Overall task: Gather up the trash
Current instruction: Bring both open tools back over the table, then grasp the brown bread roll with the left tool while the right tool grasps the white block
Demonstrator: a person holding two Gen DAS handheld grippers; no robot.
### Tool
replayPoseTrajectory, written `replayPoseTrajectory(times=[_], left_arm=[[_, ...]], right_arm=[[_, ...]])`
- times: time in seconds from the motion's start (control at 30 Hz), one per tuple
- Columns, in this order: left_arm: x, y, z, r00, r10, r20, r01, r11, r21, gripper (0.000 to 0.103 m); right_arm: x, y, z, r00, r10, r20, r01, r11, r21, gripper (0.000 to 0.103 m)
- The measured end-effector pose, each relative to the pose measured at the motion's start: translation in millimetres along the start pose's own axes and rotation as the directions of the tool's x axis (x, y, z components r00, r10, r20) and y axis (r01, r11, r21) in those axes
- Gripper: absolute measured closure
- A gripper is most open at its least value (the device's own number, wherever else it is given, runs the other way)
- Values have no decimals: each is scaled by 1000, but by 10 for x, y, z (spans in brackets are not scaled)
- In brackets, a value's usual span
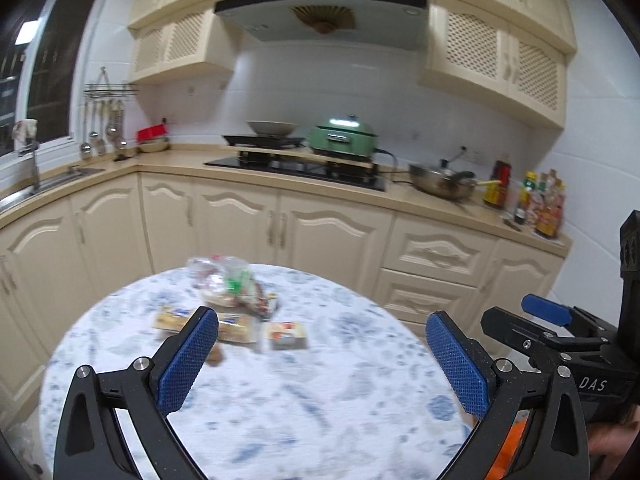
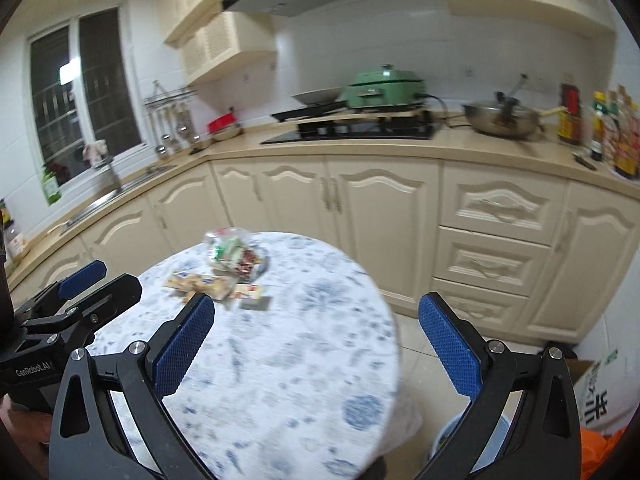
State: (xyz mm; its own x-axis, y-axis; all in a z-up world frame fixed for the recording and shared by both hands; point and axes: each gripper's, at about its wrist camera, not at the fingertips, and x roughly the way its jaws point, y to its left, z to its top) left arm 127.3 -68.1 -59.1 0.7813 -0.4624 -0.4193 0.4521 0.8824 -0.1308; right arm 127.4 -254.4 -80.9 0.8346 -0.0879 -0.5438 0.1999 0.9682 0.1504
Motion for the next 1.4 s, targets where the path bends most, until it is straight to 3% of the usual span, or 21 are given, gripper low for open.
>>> replayPoseTrajectory(times=[0.23, 0.47, 0.83, 1.07, 1.27, 1.4], left_arm=[[-208, 238, -122, 996, 91, 5, -90, 995, -48, 1], [-51, 419, -131, 988, 151, -41, -154, 986, -72, 1], [484, 936, -72, 979, 171, -114, -180, 981, -78, 1], [1286, 1043, 13, 955, 200, -221, -214, 976, -38, 1], [2015, 1160, 32, 907, 251, -338, -261, 965, 16, 1], [2331, 1246, 6, 889, 251, -382, -265, 964, 18, 1]], right_arm=[[245, 436, -13, 998, 58, -25, -60, 996, -65, 0], [503, 712, -57, 993, 101, -65, -107, 989, -103, 0], [1030, 867, -131, 982, 115, -148, -134, 983, -127, 0], [1606, 718, -178, 970, 57, -234, -84, 991, -109, 0], [2069, 587, -190, 954, 18, -300, -48, 995, -93, 0], [2287, 592, -225, 942, 21, -335, -58, 993, -101, 1]])
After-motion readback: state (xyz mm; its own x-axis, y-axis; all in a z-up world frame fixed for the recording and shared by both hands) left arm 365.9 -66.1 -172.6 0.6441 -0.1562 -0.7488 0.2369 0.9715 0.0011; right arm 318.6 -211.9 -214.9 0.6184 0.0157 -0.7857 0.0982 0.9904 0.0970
